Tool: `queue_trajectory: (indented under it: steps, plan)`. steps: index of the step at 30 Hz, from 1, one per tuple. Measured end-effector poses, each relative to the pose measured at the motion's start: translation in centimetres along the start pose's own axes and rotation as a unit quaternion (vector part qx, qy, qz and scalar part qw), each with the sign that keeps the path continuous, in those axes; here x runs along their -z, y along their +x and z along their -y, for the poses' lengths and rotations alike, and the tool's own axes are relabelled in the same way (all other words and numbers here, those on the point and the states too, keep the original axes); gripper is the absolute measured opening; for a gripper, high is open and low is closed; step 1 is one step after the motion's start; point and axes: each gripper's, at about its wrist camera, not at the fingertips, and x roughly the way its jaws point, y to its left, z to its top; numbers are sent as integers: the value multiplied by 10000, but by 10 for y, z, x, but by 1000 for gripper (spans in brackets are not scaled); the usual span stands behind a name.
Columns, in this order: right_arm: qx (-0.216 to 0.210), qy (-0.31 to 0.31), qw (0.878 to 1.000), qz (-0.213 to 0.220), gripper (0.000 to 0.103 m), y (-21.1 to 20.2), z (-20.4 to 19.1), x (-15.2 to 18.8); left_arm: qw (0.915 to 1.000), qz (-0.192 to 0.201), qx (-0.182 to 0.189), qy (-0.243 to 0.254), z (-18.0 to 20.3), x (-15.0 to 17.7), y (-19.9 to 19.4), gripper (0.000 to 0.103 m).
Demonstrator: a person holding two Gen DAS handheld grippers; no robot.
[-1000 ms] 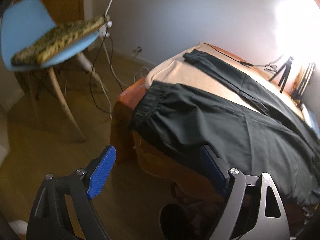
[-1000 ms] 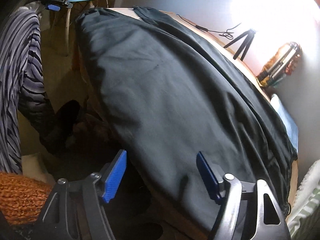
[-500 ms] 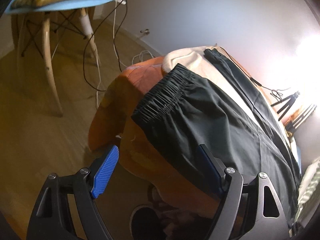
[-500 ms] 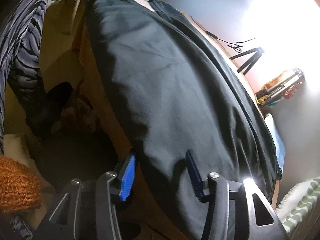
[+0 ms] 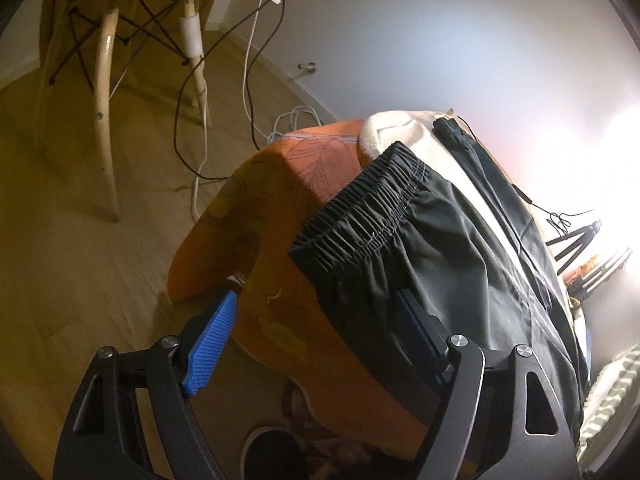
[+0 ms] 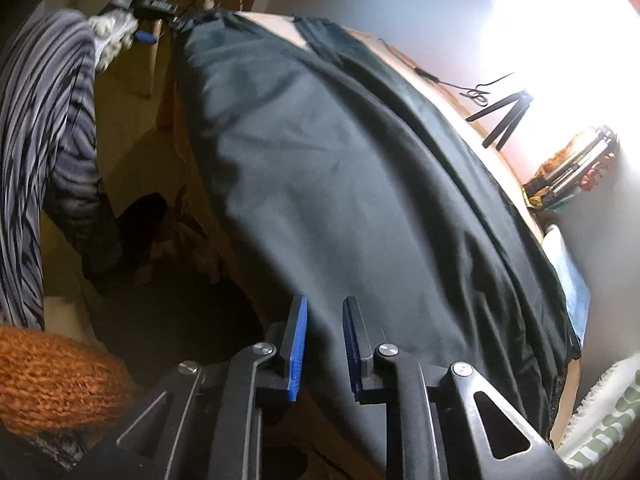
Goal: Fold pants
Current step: 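Move the left tool to the elastic waistband while the right tool reaches the trouser leg, then close the left gripper on the waistband while the right gripper grips the leg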
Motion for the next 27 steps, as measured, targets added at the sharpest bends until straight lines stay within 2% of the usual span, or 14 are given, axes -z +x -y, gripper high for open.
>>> queue_trajectory:
  steps: [2, 3, 5, 9, 13, 16, 18, 19, 20, 22, 24, 27]
  plan:
    - [3, 92, 9999, 42, 10, -2, 5, -4, 10000, 9, 41, -26, 1, 0, -1, 46]
    - [-1, 149, 9999, 71, 9, -3, 9, -6, 10000, 29, 33, -21, 2, -1, -2, 41]
    - [13, 213, 9997, 116, 7, -4, 13, -8, 9999, 73, 76, 13, 4, -2, -4, 15]
    - [91, 306, 9993, 201, 1, -3, 20, -12, 9995, 245, 23, 203, 14, -4, -11, 4]
    - [58, 476, 9986, 235, 0, -1, 27, -12, 9986, 406, 34, 335, 19, -8, -20, 3]
    - [-110, 511, 9982, 303, 0, -3, 28, -10, 9985, 497, 14, 218, 12, -13, -25, 4]
    - [-137, 502, 9982, 296, 0, -2, 25, -7, 9991, 350, 219, -46, -3, -18, -20, 13]
    - [-153, 493, 9983, 274, 1, -1, 24, -6, 9992, 290, 252, -143, -8, -19, -18, 27]
    - [-166, 494, 9983, 246, 3, 0, 22, -4, 9990, 251, 295, -201, -15, -20, -15, 35]
    - [-184, 511, 9983, 211, 8, 1, 19, -2, 9987, 156, 456, -187, -21, -19, -9, 40]
    - [-212, 575, 9979, 188, 10, 2, 18, -1, 9977, -18, 661, -154, -26, -19, 1, 53]
    - [-241, 666, 9973, 170, 12, 3, 18, -2, 9959, 36, 884, -199, -32, -17, 9, 62]
